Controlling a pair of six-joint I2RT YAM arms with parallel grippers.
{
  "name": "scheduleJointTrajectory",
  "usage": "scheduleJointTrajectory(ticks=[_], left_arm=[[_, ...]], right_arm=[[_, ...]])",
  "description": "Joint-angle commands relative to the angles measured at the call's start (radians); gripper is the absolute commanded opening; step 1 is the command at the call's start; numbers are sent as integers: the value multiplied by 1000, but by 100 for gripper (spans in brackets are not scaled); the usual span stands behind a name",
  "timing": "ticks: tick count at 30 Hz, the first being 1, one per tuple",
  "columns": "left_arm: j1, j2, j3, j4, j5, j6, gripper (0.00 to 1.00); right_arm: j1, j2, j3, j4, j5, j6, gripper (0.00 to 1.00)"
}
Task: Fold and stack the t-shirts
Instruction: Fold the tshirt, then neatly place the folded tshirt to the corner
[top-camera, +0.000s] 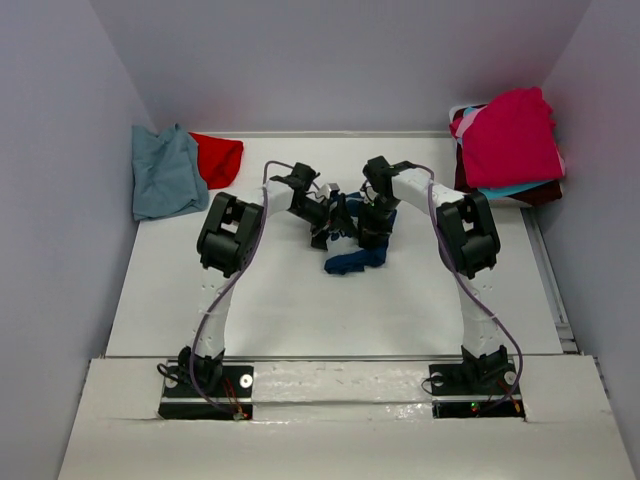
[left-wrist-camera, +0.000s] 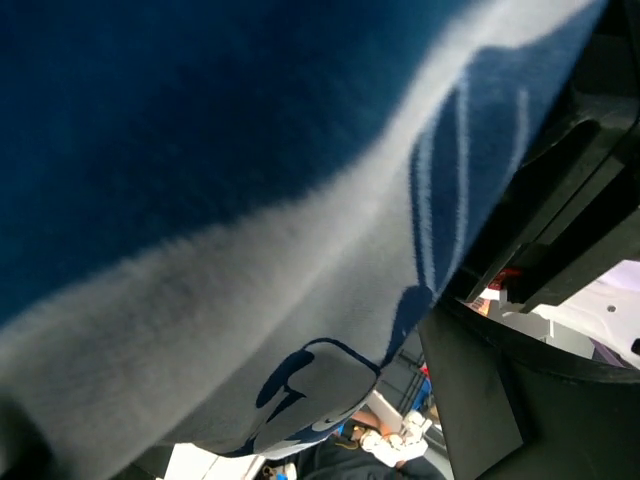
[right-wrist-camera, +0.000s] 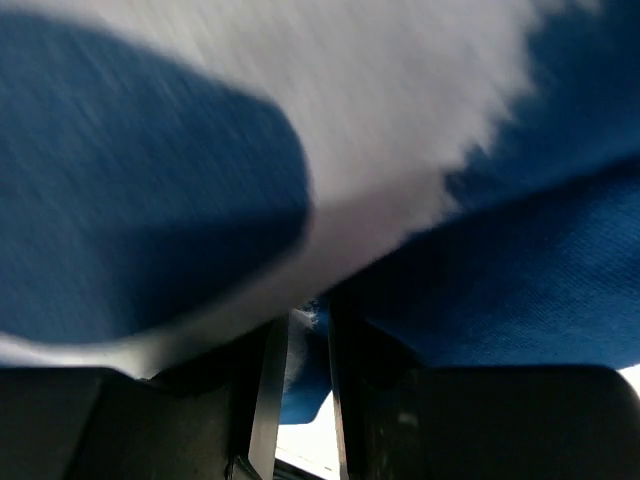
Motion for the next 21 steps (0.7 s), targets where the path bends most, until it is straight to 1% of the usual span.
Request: scheduleJointTrajectory(ticks=[1, 2, 3, 4, 5, 6, 9, 12, 13, 14, 15, 16, 17, 19, 20, 21], left_arm=[[-13, 96, -57, 18, -172, 38, 99], [-13, 94, -63, 26, -171, 34, 95], [-13, 88, -75, 41, -168, 29, 81], [-13, 87, -83, 46, -168, 18, 62], [-13, 85, -88, 53, -168, 18, 62], [-13, 83, -92, 59, -168, 9, 35], [-13, 77, -103, 67, -183, 3, 6], [-4, 67, -101, 69, -212, 8, 6], [-4, 64, -98, 69, -220, 9, 6], [-4, 59, -94, 66, -227, 14, 6], [-4, 54, -80, 55, -249, 26, 6], [-4, 53, -72, 49, -257, 26, 6], [-4, 50, -66, 46, -266, 37, 6], [-4, 42, -49, 32, -296, 44, 6], [-4, 37, -43, 29, -310, 57, 6], [-4, 31, -37, 27, -323, 63, 6]], right_arm=[[6, 43, -6, 44, 19, -19, 29], [6, 43, -5, 41, 19, -19, 29], [6, 42, -3, 42, 17, -19, 29], [6, 43, -3, 42, 17, -19, 29], [6, 43, -2, 42, 16, -19, 29], [6, 45, 0, 41, 17, -19, 29], [6, 42, 4, 36, 24, -16, 29], [6, 5, 1, 42, 53, -5, 30], [6, -10, -5, 45, 68, 4, 32], [6, -30, -11, 51, 80, 9, 37], [6, -50, -14, 60, 91, 14, 53], [6, -72, -17, 67, 102, 21, 62], [6, -111, -11, 70, 123, 27, 85], [6, -148, 6, 65, 145, 33, 98], [6, -165, 18, 50, 181, 43, 100], [6, -179, 32, 41, 203, 47, 100]])
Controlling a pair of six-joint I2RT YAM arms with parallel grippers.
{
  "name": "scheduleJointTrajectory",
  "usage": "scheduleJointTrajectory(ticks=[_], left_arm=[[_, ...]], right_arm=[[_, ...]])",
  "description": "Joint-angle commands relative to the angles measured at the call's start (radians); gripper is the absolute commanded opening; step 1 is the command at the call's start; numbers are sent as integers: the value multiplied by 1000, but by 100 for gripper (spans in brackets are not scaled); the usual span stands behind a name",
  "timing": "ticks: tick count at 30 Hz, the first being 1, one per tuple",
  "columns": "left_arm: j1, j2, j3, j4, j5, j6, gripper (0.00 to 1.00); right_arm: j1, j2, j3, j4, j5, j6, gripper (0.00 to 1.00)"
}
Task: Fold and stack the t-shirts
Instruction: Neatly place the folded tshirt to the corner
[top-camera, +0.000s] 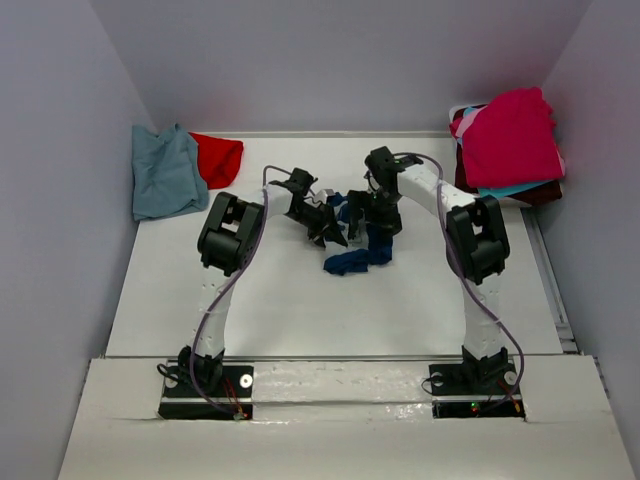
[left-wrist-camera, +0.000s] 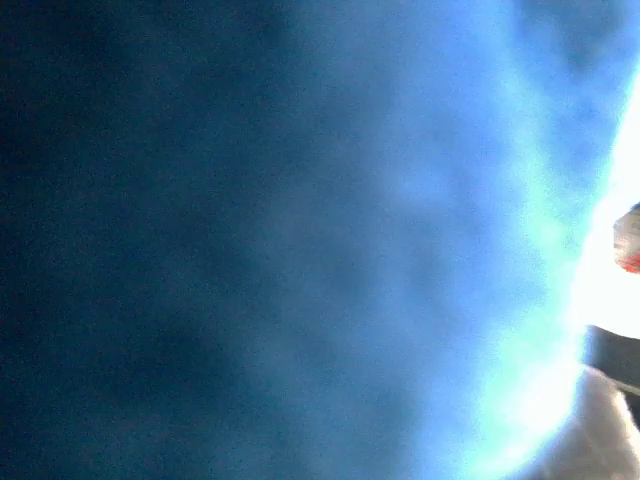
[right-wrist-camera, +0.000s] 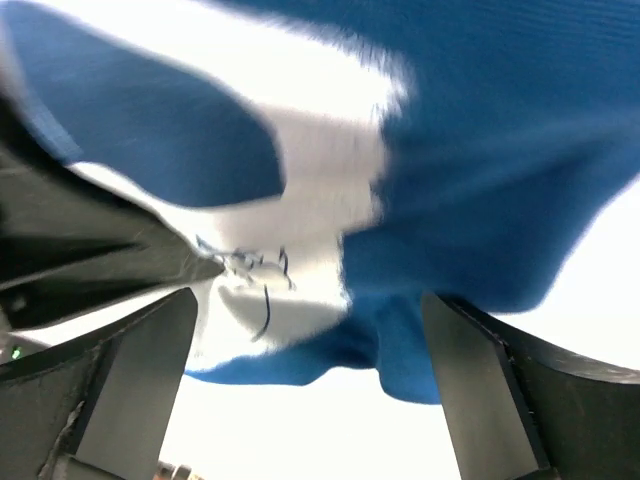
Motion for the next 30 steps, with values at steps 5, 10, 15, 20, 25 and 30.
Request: scheduleJointTrajectory(ticks=[5, 10, 15, 20, 25, 30], left_arm=[[4, -58, 38, -48, -411, 137, 6], [41, -127, 59, -55, -558, 145, 6], [78, -190, 136, -94, -770, 155, 6], [126, -212, 242, -147, -1006, 143, 6], [191, -227, 346, -162, -1184, 155, 6], [273, -232, 417, -160, -1276, 160, 6]], right_arm=[[-6, -176, 130, -37, 281, 71, 100], [-26, -193, 130, -58, 323, 89, 100], [-26, -202, 78, -62, 309, 87, 100], [-26, -222, 25, -67, 306, 81, 100], [-26, -250, -34, -68, 300, 81, 100], [-26, -276, -95, -61, 299, 93, 100]])
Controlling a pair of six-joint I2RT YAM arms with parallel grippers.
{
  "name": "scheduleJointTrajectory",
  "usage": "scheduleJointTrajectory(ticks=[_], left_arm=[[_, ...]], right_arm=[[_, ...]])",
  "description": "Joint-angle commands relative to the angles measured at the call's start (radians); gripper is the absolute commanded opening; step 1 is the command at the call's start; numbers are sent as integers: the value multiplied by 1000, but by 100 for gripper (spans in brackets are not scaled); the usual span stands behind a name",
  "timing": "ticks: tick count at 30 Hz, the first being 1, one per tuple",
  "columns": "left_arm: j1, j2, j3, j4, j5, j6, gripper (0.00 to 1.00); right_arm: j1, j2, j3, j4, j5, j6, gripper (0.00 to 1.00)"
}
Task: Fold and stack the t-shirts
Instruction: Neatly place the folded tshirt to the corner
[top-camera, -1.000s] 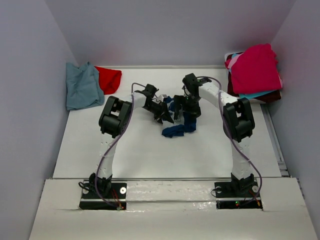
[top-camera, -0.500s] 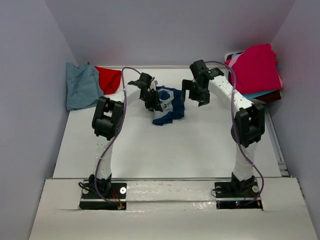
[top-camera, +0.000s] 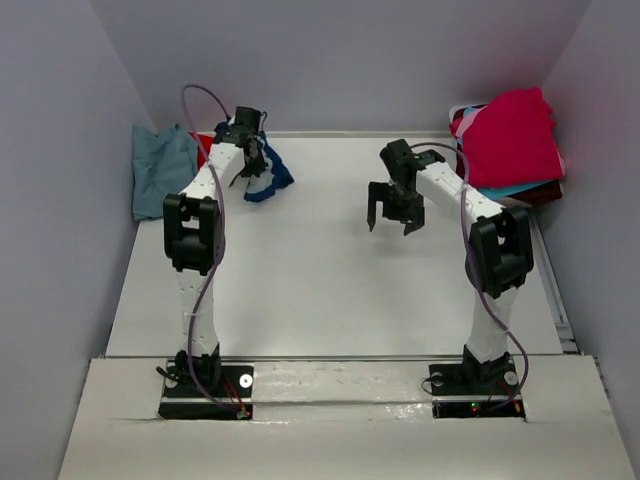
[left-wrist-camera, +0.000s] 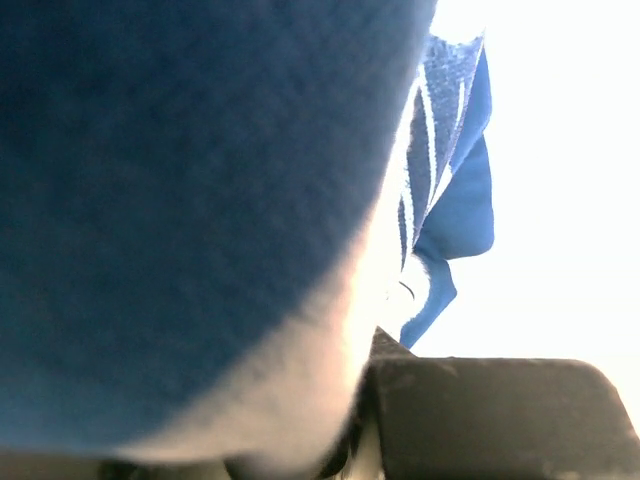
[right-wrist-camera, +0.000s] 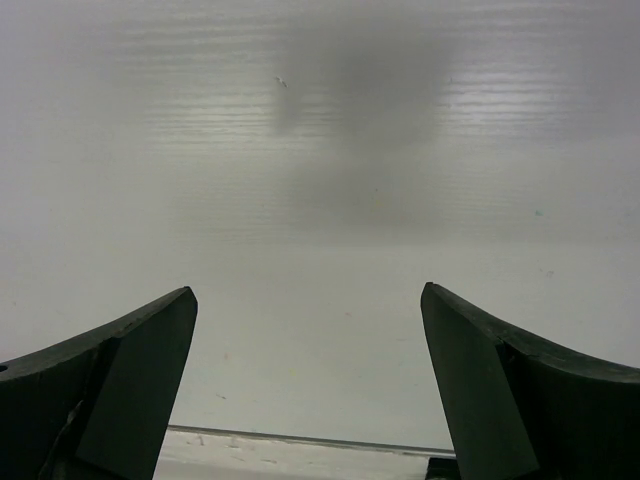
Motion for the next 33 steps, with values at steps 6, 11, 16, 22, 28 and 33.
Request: scheduleJointTrajectory(ticks=[6, 11, 16, 22, 28, 33], left_arm=[[185, -122, 104, 54, -215, 38, 6], [305, -107, 132, 48, -152, 9, 6], [376, -113, 73, 66, -123, -1, 6], [386, -79, 29, 45, -83, -34, 21], [386, -77, -28, 54, -78, -54, 60], [405, -67, -38, 43, -77, -70, 73]], right_arm=[[0, -106, -102, 10, -3, 22, 100], [0, -96, -111, 13, -32, 24, 100], [0, -61, -87, 5, -49, 16, 100], [0, -23, -71, 13, -73, 13, 100], [0, -10, -74, 24, -83, 8, 100], [0, -1, -70, 32, -92, 4, 100]])
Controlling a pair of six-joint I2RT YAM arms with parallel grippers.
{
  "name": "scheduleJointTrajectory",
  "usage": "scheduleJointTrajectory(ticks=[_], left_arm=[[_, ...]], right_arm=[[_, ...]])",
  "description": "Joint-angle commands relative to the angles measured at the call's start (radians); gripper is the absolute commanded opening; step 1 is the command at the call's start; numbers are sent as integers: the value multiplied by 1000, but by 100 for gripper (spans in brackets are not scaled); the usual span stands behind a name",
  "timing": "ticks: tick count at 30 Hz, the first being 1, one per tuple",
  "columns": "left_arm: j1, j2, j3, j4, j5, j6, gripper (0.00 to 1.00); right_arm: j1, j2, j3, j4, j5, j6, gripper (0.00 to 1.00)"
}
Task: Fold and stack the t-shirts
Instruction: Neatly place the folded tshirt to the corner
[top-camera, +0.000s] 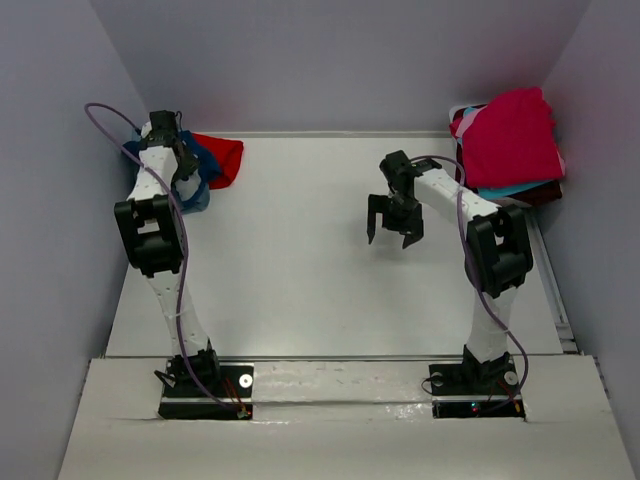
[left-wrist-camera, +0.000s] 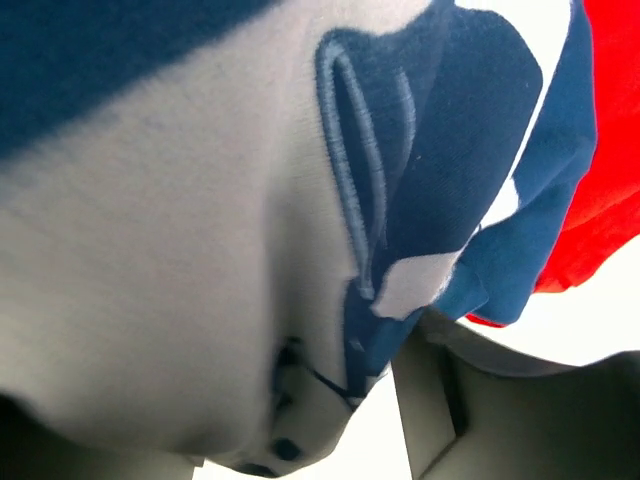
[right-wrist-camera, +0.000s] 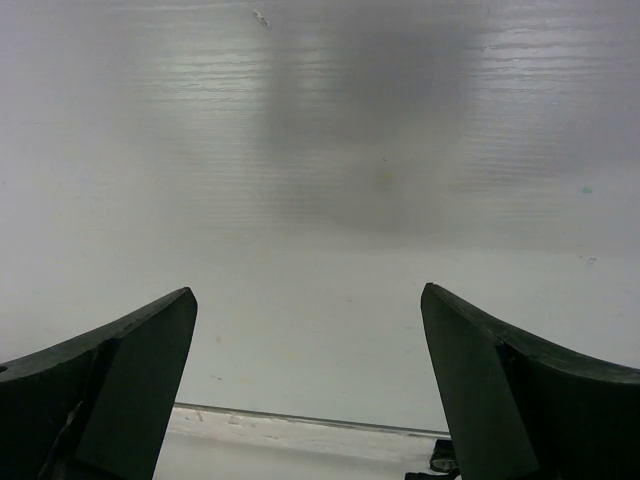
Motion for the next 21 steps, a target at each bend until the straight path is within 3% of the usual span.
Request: scheduleJointTrajectory(ticks=[1, 6, 21], left_arm=[[16, -38, -11, 5, -17, -33, 77], [16, -57, -27, -8, -61, -52, 99], [16, -270, -94, -92, -222, -96, 99]], right_arm=[[1, 6, 41, 27, -19, -10, 100], [1, 9, 53, 39, -27, -13, 100], [1, 8, 81, 109, -77, -10, 100]])
